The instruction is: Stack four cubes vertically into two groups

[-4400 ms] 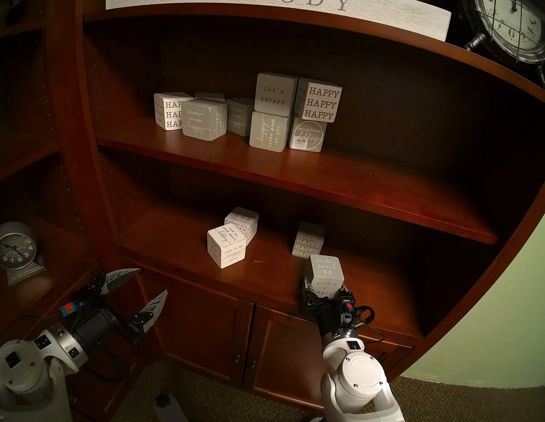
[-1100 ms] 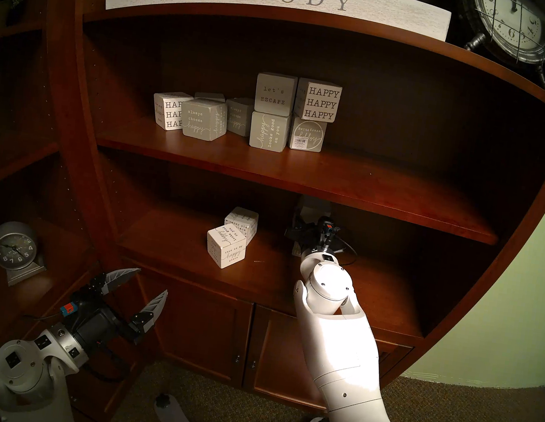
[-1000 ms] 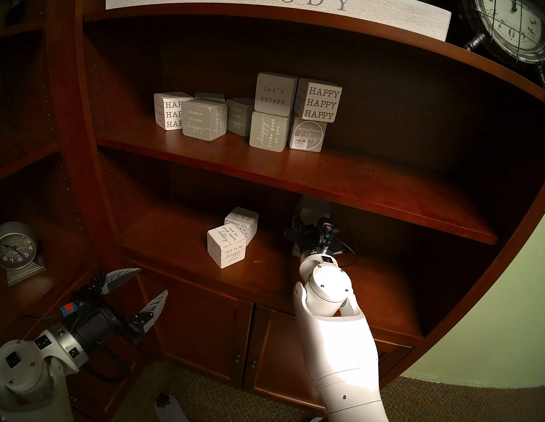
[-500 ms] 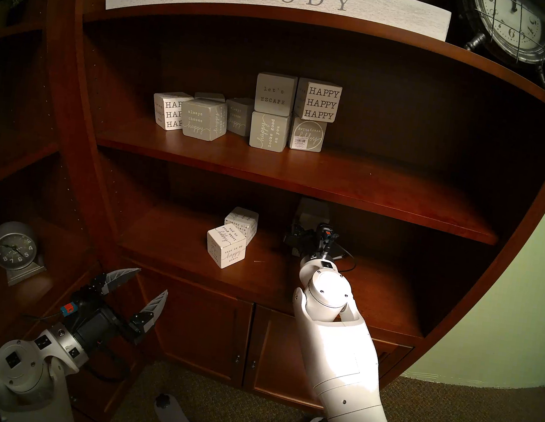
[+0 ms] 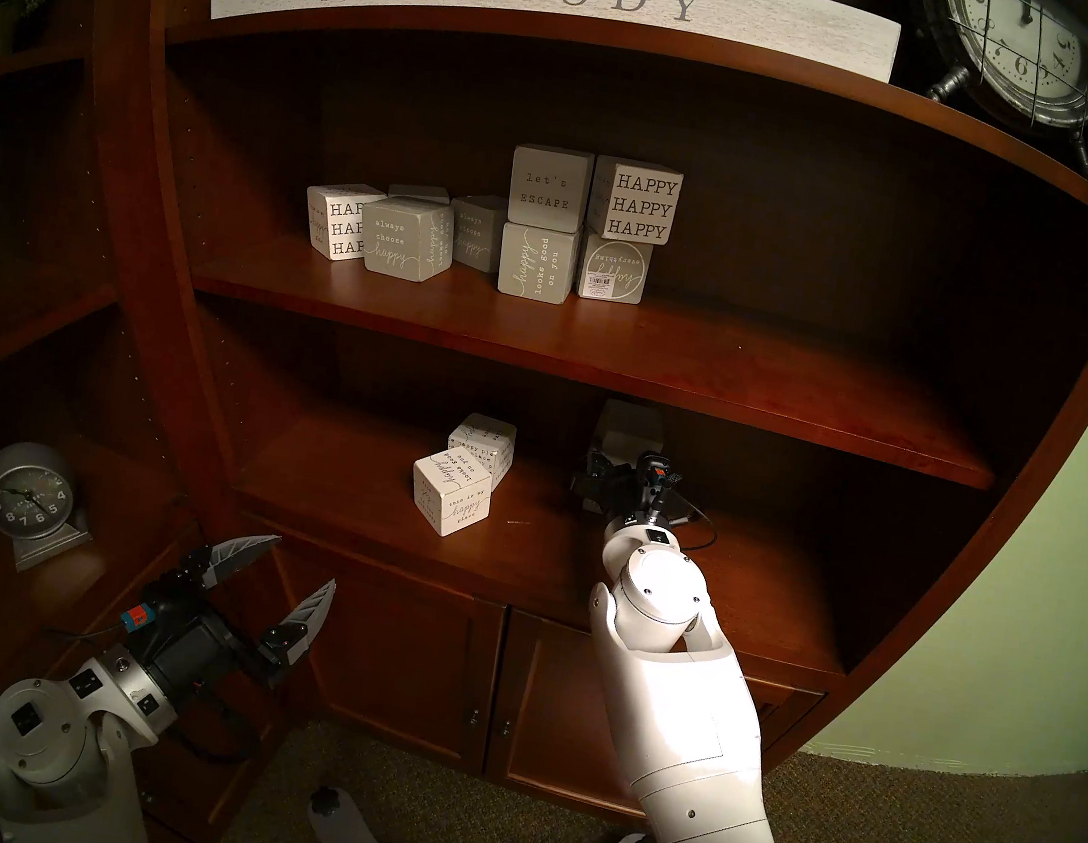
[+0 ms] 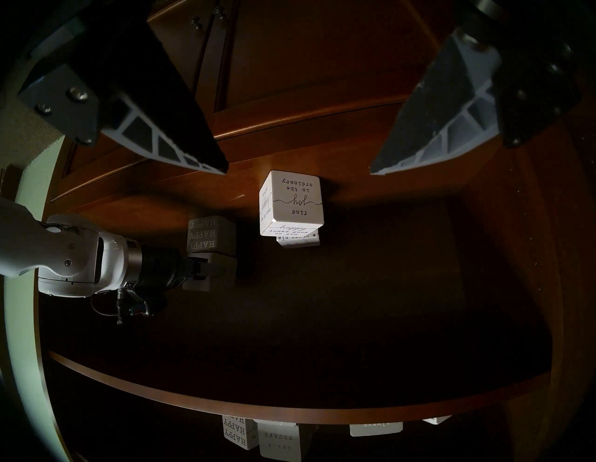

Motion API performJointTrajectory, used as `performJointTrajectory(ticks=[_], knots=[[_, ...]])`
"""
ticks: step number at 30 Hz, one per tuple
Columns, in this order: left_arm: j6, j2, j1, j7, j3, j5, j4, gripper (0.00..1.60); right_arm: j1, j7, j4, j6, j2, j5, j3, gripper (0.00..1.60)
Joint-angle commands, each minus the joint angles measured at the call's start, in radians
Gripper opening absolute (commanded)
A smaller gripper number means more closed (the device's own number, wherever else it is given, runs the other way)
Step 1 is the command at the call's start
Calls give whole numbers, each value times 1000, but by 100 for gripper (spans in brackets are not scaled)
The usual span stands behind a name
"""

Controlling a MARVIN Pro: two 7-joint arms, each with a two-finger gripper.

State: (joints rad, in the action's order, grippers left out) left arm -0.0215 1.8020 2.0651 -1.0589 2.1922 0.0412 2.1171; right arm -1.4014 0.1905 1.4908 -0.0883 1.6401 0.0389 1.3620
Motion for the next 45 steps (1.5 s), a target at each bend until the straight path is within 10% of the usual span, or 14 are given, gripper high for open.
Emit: performJointTrajectory(ticks=[1, 25, 31, 45], knots=[[1, -3, 3, 1, -2, 2, 16, 160, 10, -4, 31, 12, 0, 6, 8, 8], [1, -3, 3, 1, -2, 3, 16, 160, 12, -23, 35, -17, 0, 24, -1, 104], [1, -3, 3, 1, -2, 3, 16, 160, 11, -6, 35, -23, -1, 19, -8, 151], [1, -3, 3, 1, -2, 3, 16, 160, 0, -3, 37, -22, -6, 14, -3, 141]])
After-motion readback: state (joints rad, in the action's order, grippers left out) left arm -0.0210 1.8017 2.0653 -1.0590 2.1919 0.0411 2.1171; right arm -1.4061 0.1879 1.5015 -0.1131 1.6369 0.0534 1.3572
